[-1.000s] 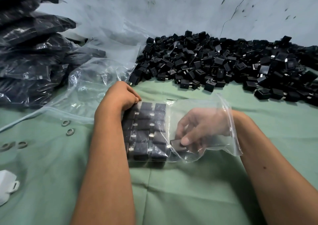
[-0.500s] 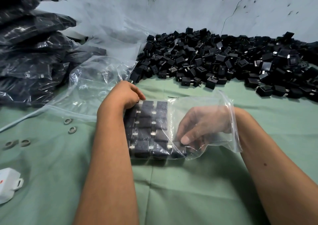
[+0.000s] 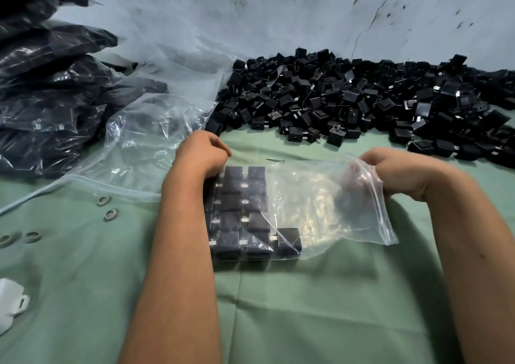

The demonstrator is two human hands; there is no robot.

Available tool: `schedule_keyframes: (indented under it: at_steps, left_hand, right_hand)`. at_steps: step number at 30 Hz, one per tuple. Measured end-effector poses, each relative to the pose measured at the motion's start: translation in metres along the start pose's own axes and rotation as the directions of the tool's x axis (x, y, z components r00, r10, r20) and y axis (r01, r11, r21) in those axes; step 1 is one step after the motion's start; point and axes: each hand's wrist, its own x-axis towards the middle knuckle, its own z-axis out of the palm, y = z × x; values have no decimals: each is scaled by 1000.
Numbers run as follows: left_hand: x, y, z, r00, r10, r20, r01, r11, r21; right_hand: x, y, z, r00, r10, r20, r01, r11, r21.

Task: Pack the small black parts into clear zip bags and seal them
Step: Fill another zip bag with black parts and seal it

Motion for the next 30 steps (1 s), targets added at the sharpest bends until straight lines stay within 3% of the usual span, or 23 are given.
schedule_keyframes:
  at_steps: [2,3,5,6,8,10,12,14,17,19,20,23,25,27,30]
  left_hand:
    - [-3,10,6,997,64,-34,-64,998,-24]
    - [-5,18,12,992,122,-27,-123,991,-57]
    - [-13,37,25,962,273,31,-264,949,-172]
    - [-19,47,32,933,350,83,-325,919,-225]
    - [-30,64,49,850,474,229,-411,869,-275]
    - [-39,74,66,757,562,333,-495,826,-269]
    - [-45,81,78,697,607,381,-540,794,-278]
    - [-48,85,86,669,630,395,-568,775,-277]
    - [-53,90,88,651,643,403,-606,760,-235]
    - [-54,92,86,637,657,403,-634,744,-211]
    - [-54,93,85,635,661,400,-643,739,-201]
    - [-50,91,78,641,666,381,-656,734,-178]
    - [-46,89,71,651,675,347,-665,728,-169]
    - [-43,87,63,663,677,321,-648,733,-208]
    - [-41,86,55,659,680,322,-623,733,-273]
  right_hand:
    - [15,6,-3,948,93,-303,-81,995,54]
    - [24,6,-2,871,99,-481,-72,995,74]
    - [42,-1,1,743,-28,-669,-59,992,-108]
    - [50,-5,3,755,-120,-645,-61,966,-250]
    - [65,-8,5,851,-201,-485,-24,908,-418]
    - [73,-8,5,898,-224,-378,27,886,-462]
    - [73,-3,5,881,-280,-381,83,885,-458]
    - [69,4,5,804,-289,-520,114,933,-341]
    - [51,9,0,675,-14,-738,111,990,83]
    - [30,8,-6,715,119,-689,105,956,274]
    - [19,6,-10,762,118,-637,84,957,278]
    - [-10,-8,-21,897,19,-441,-7,1000,30]
    - [-24,-22,-29,960,-27,-278,7,998,-70]
    - [-33,-35,-32,993,-67,-101,62,997,-51]
    - [-38,-44,-24,982,-101,158,119,987,-106]
